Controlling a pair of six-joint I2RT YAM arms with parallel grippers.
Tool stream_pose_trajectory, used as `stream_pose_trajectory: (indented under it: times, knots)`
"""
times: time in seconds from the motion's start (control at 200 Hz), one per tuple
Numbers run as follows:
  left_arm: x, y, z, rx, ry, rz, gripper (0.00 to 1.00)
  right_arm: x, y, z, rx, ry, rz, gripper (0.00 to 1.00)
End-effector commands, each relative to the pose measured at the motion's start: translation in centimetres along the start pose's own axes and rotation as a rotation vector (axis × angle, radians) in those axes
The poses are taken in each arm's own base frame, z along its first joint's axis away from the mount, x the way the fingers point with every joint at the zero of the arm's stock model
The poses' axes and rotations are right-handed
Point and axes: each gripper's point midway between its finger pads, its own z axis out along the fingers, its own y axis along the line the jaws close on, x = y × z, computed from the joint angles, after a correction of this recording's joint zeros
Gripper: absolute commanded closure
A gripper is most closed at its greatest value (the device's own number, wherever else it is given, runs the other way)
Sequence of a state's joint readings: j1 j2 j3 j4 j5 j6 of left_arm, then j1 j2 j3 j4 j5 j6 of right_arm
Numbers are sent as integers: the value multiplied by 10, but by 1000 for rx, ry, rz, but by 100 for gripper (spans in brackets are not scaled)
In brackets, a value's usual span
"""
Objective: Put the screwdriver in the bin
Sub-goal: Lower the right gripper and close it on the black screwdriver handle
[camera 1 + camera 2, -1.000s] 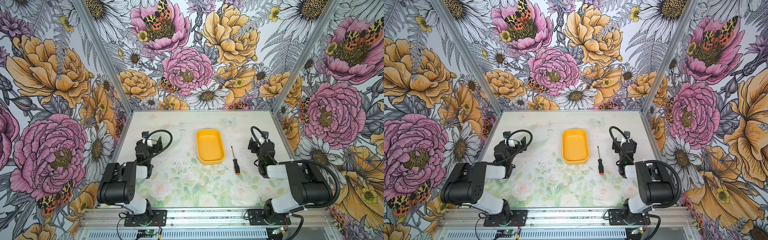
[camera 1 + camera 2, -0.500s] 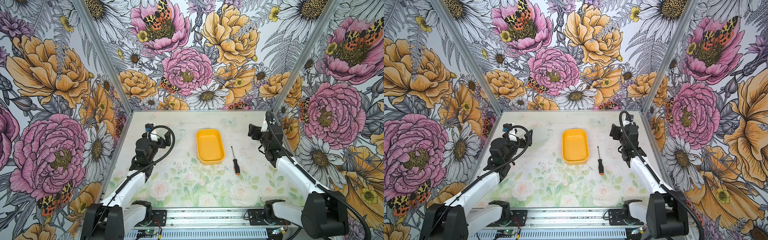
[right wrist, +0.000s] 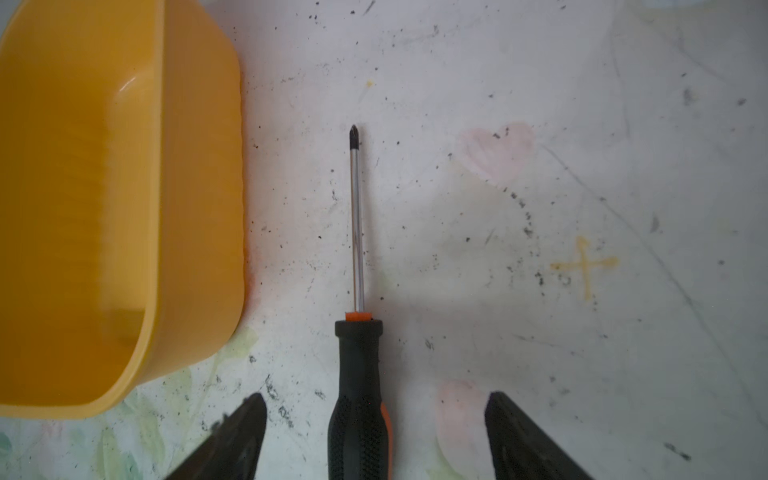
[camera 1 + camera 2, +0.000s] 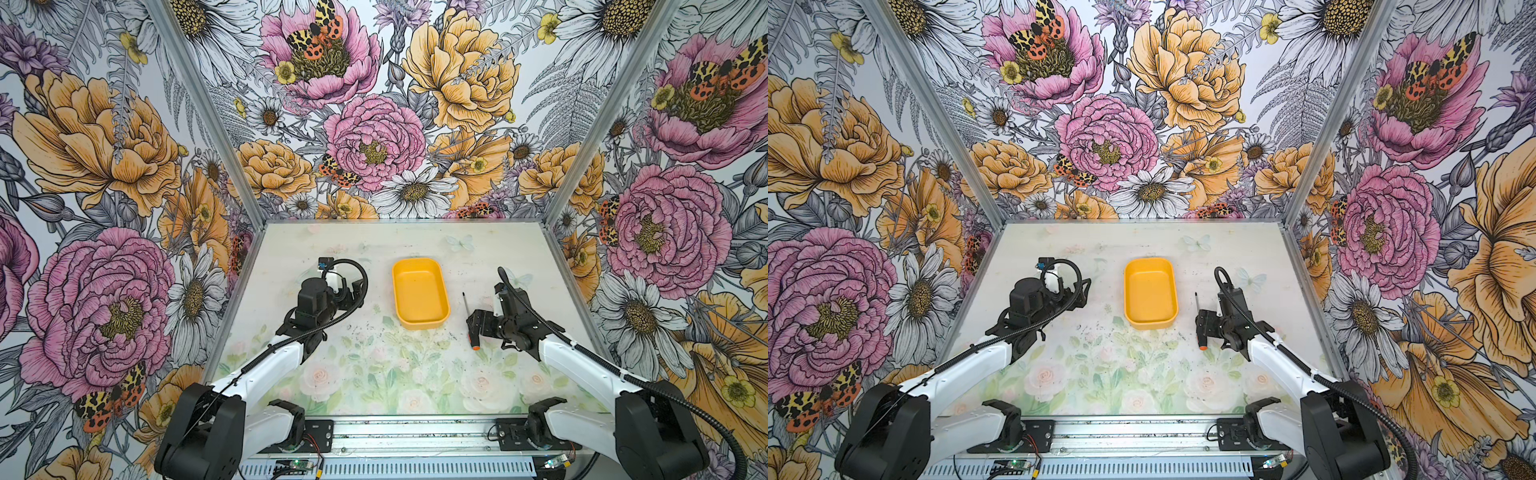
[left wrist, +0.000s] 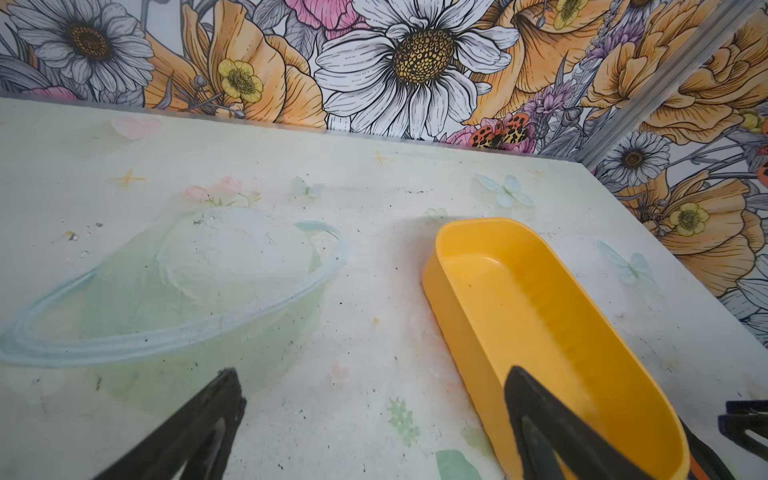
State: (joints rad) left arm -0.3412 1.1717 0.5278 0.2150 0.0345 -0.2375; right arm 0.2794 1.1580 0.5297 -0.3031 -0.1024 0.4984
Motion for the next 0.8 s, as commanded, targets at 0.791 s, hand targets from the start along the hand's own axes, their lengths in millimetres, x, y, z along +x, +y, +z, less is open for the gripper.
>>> stream_pose_trajectory:
  times: [0.791]
  knots:
    - [14, 0, -3, -48, 120, 4, 1, 23, 5, 23, 111, 87, -1, 41]
